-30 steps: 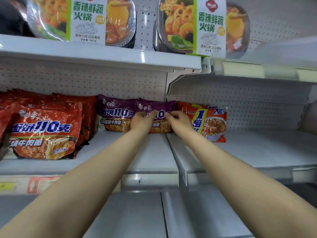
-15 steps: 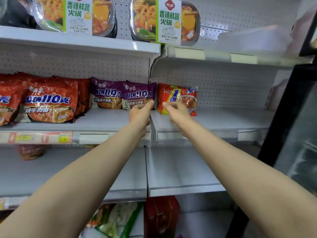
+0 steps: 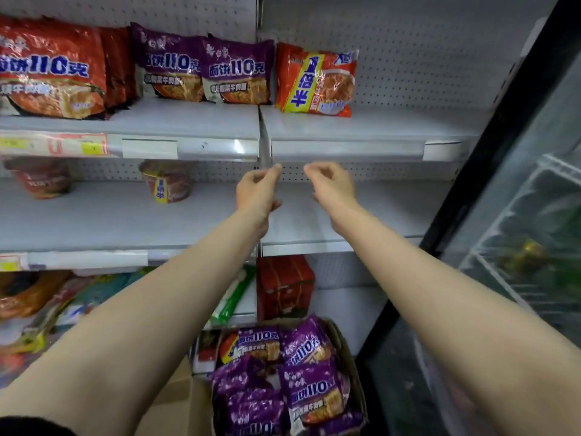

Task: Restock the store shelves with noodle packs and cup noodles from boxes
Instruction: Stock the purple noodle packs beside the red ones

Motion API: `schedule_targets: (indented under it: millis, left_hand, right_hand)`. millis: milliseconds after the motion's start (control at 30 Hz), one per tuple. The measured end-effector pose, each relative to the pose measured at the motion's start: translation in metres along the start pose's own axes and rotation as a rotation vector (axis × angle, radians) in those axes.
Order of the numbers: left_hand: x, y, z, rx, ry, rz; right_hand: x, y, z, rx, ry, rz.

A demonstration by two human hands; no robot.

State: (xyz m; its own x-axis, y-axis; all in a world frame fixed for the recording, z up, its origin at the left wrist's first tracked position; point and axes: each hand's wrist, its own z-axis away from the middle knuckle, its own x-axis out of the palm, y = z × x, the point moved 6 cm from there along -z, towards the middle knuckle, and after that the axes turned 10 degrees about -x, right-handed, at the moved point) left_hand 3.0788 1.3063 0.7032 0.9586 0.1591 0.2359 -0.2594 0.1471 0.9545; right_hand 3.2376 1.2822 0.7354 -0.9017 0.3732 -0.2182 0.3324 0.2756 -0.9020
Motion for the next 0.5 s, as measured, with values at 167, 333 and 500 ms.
schedule_targets:
  millis: [167,333,500]
  left_hand:
    - [-0.015,-0.093,-0.001,-0.200,0.001,-0.049]
    - [-0.038,-0.186,-0.002,-0.381,0.043,-0.132]
    - [-0.062,-0.279,0.008,-0.584,0.039,-0.240]
  right_hand:
    - [0.000,0.078,0.046,0.170,-0.038,0.095]
    - [0.006,0.172,0.087,0.380,-0.077,0.178]
    - [0.006,0.266,0.144,0.647,-0.118,0.251]
